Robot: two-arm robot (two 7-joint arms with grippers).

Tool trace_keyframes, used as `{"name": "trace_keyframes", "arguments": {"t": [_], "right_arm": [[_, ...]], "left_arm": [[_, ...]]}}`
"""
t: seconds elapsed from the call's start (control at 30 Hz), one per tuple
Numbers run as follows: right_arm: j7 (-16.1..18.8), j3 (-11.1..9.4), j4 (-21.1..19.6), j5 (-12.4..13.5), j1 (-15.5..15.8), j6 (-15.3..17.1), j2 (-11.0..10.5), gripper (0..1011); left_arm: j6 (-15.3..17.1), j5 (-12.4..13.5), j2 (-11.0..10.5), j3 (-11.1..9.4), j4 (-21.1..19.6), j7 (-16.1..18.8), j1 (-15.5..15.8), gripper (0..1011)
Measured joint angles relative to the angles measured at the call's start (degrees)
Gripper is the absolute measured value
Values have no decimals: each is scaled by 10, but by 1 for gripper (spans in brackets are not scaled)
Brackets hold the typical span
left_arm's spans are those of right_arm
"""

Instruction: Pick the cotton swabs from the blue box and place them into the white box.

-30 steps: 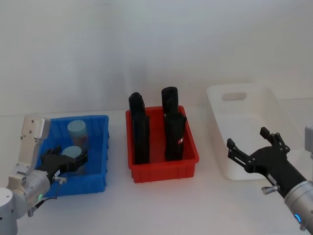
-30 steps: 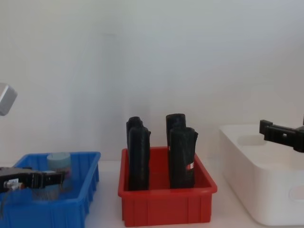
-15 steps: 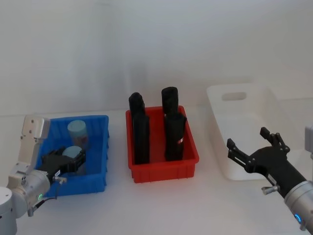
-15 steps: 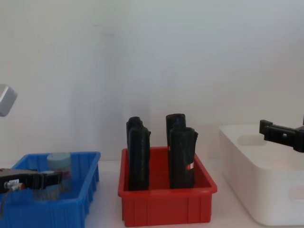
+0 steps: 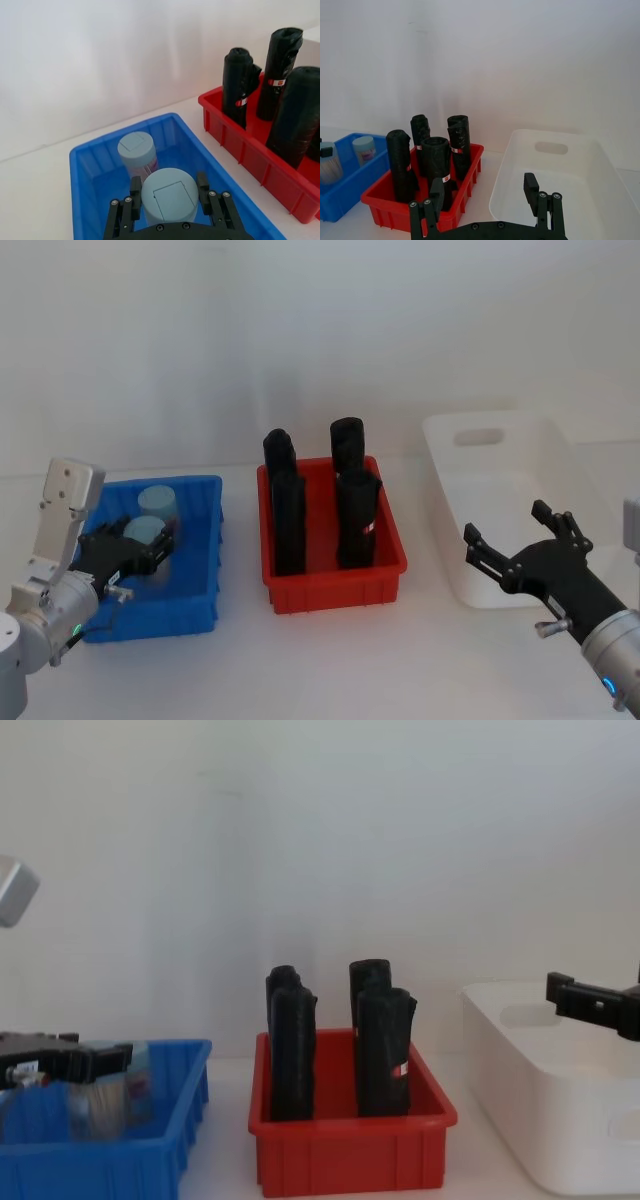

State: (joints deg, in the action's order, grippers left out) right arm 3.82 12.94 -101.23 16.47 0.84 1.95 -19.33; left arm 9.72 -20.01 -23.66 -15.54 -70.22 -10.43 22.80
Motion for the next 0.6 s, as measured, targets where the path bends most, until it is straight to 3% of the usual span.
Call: {"name": "trace_keyframes", "arguments": {"t": [0.3,0.6], "right_arm": [[0,0,0,0,0,0,0,1002],[0,0,0,0,0,0,0,1002]], "left_arm": [[-9,15,-13,6,-64,-9,-13,660],[-9,18,-26,10,-124,-52,-22,660]]}}
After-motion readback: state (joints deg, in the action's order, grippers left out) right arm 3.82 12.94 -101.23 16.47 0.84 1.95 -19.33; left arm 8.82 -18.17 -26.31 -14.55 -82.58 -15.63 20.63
